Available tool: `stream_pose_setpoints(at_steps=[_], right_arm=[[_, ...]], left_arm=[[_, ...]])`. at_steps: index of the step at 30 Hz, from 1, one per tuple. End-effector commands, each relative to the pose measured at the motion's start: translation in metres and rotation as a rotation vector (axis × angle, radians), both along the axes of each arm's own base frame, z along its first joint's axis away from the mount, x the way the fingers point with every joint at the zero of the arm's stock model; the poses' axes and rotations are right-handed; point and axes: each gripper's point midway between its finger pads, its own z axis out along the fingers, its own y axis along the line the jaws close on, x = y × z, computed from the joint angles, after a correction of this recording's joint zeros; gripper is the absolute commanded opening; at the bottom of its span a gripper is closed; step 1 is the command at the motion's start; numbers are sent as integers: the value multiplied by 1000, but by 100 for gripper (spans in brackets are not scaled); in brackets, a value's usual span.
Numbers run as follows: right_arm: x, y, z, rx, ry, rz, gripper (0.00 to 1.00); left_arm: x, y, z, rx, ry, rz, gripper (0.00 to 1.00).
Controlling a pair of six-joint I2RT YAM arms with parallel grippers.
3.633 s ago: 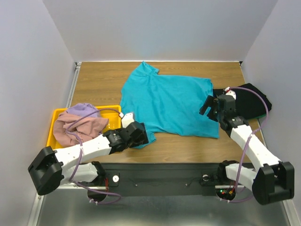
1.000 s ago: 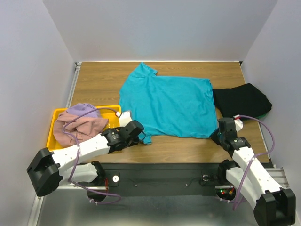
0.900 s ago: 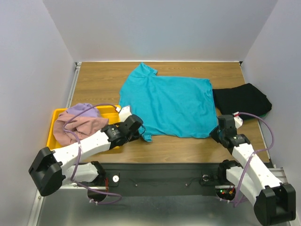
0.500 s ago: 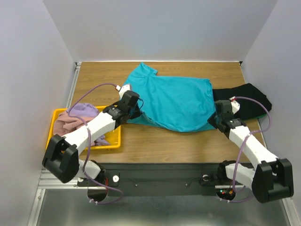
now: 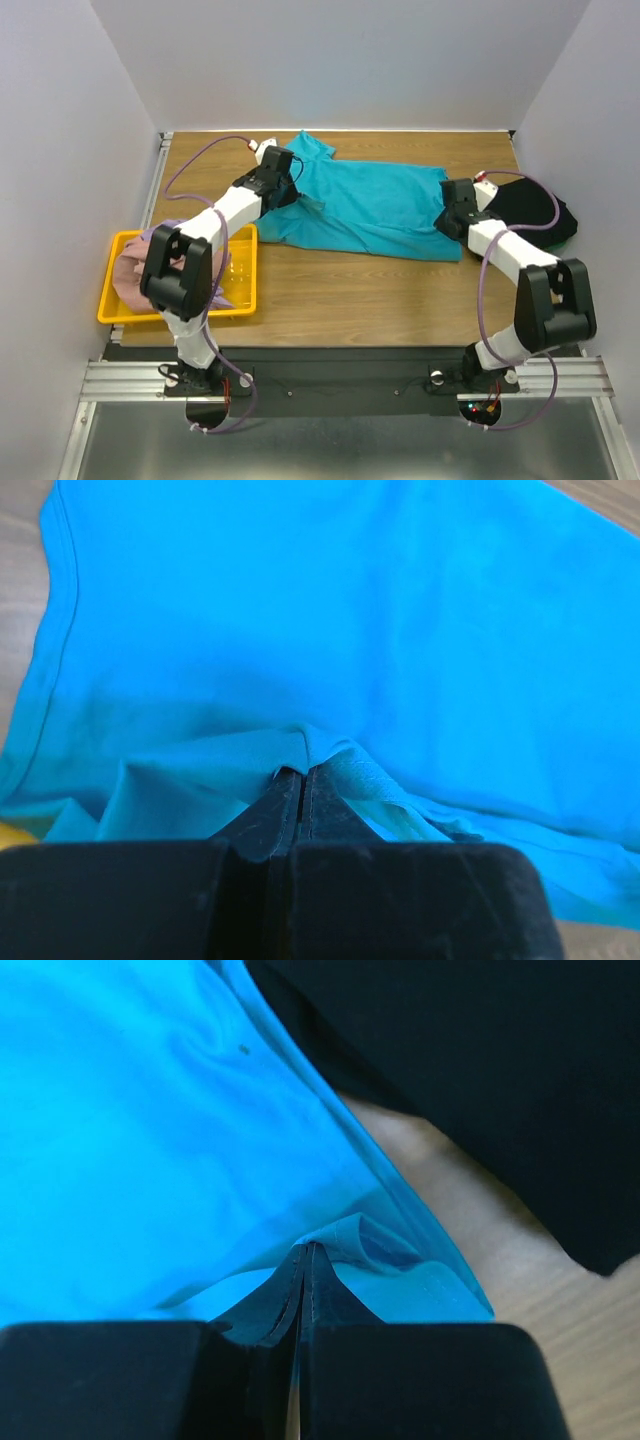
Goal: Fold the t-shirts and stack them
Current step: Fold the tshirt
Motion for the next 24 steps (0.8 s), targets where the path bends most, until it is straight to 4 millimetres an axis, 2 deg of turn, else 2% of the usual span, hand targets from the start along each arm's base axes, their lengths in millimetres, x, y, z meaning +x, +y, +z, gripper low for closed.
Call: stream_pose_setpoints(at_steps=[1,3,4,5,6,7,8,10,11,13,15,16,17,18,19,20,22,24], right_arm=[[30,-18,12,-74,-57,-67,0],[40,-21,11,-88,-64,-78,0],[44,-22,14,-101,-72,-86,1],[46,-24,14,-109,-73,-86,9],[47,-23,15,-111,-73,-85,16],[51,-22,19,-114,-80,-68,24],[52,-19,20,-110,-80,-53,45],[53,-12,25,-86,-89,-10,66],[52,-10,26,-82,-88,5,82],[49,-2,29,-52,-93,49,100],[40,1,30,-31,-99,65,100],[36,8,27,-2,-93,96,100],[28,11,25,13,-90,118,100],[24,16,22,34,-85,141,100],[22,30,21,78,-85,209,100],[20,38,20,88,-81,262,100],[16,52,11,123,-76,331,100],[13,67,-6,176,-40,389,100]], left_arm=[[34,0,13,10,-52,-14,0],[45,1,0,24,-41,-24,0],[53,1,2,30,-54,-18,0],[58,3,-7,44,-38,-5,4],[58,11,-12,61,-10,15,28],[64,15,-7,78,-23,39,45],[65,22,-11,89,-3,57,78],[68,23,-3,87,-25,62,96],[69,23,6,77,-43,65,99],[66,20,13,59,-56,48,99],[58,15,20,28,-69,30,99],[45,13,5,30,-37,16,99],[43,7,16,-4,-74,2,99],[36,3,10,-13,-66,-8,99],[24,0,-5,-22,-31,-28,99],[18,-5,-8,-34,-23,-42,99],[16,-9,-12,-59,-28,-47,99],[10,-10,-30,-62,11,-42,99]])
